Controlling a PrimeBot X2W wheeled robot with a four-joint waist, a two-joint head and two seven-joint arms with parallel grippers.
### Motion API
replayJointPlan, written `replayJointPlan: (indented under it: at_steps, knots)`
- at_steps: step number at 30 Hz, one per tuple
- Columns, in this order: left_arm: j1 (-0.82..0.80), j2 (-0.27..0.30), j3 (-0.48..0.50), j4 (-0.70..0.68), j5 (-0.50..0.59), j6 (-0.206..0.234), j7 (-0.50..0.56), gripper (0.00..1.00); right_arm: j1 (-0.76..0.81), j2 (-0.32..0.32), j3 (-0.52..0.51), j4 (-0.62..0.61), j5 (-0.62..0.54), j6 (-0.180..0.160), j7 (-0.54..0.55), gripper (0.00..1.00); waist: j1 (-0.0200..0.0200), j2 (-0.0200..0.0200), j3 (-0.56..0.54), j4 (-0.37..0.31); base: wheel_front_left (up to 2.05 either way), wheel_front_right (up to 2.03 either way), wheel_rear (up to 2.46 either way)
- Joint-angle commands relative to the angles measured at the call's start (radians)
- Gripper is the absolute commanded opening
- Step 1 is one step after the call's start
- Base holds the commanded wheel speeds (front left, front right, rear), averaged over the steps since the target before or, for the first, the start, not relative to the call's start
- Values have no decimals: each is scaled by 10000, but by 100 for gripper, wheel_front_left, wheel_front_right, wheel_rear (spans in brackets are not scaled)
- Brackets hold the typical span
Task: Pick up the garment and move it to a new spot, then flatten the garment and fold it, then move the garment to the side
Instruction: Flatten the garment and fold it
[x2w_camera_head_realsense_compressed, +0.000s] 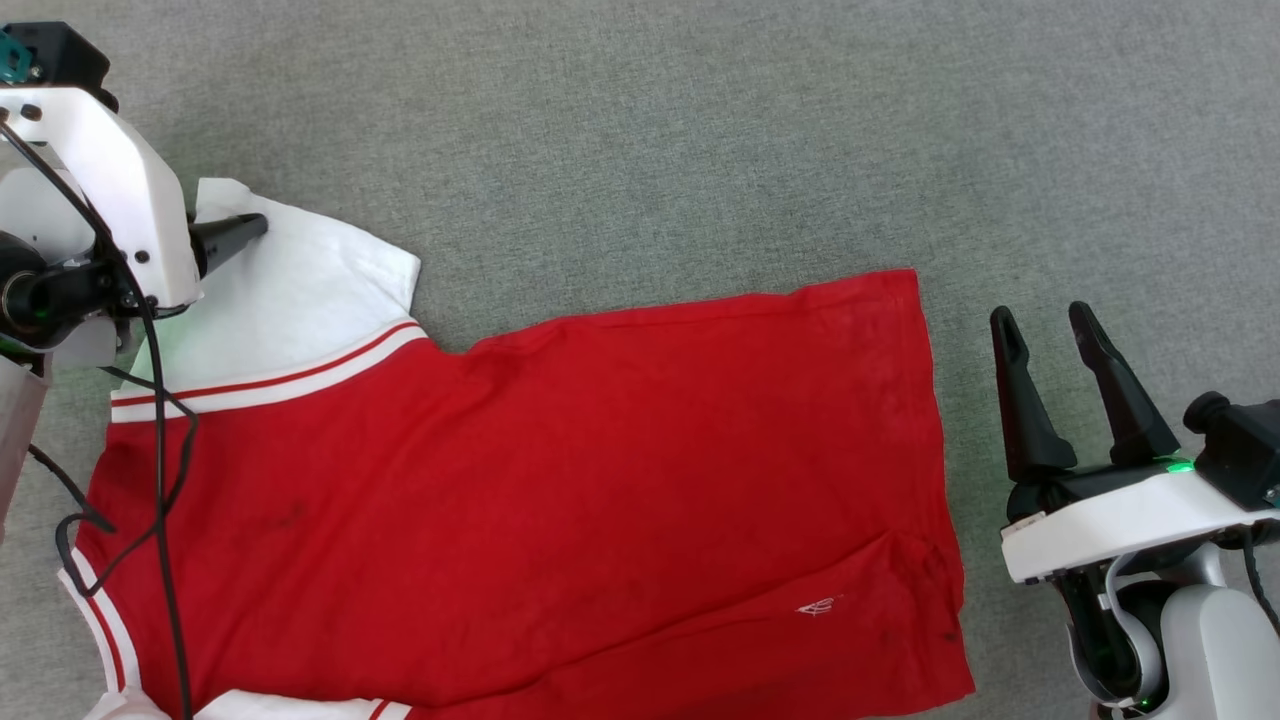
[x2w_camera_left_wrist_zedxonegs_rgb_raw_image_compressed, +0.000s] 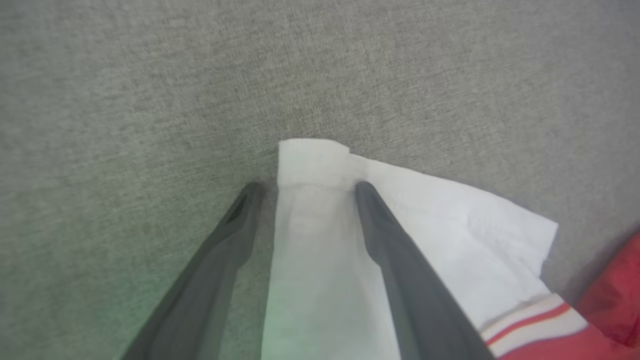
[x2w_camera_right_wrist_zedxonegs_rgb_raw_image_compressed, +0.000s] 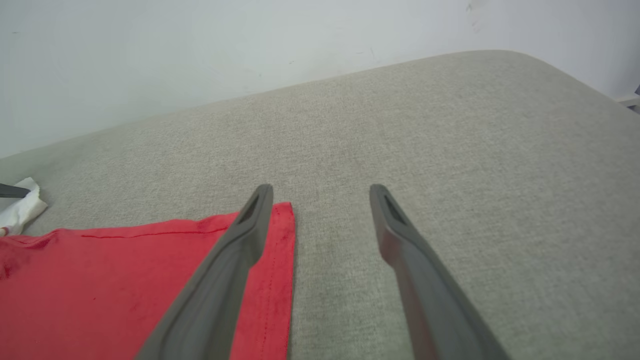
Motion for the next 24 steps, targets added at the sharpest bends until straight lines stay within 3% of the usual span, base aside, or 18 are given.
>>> replayJointPlan:
  at_steps: [1,9,19,24]
  knots:
    - [920,-391,-596,383,-39,60,521,0,-168,31,-25,35,71,-8,-18,100,1,-1,19,-17,0,0,0]
    - [648,-511,-374,214,224,114,-489,0,-586,-21,-52,631,785,-10,896,100,1,-1,-245,140,0,0,0]
    - [229,-943,-159,-265,355,-190,-1910,0,-1878,-1676,313,2224,2091,-8,4496,100,1,-1,-904,1224,0,0,0]
    - [300,-1090,-248,-764,528,-265,-2304,0,-2574,-2320,648,2422,2381,-8,5993,100,1,-1,-906,1828,0,0,0]
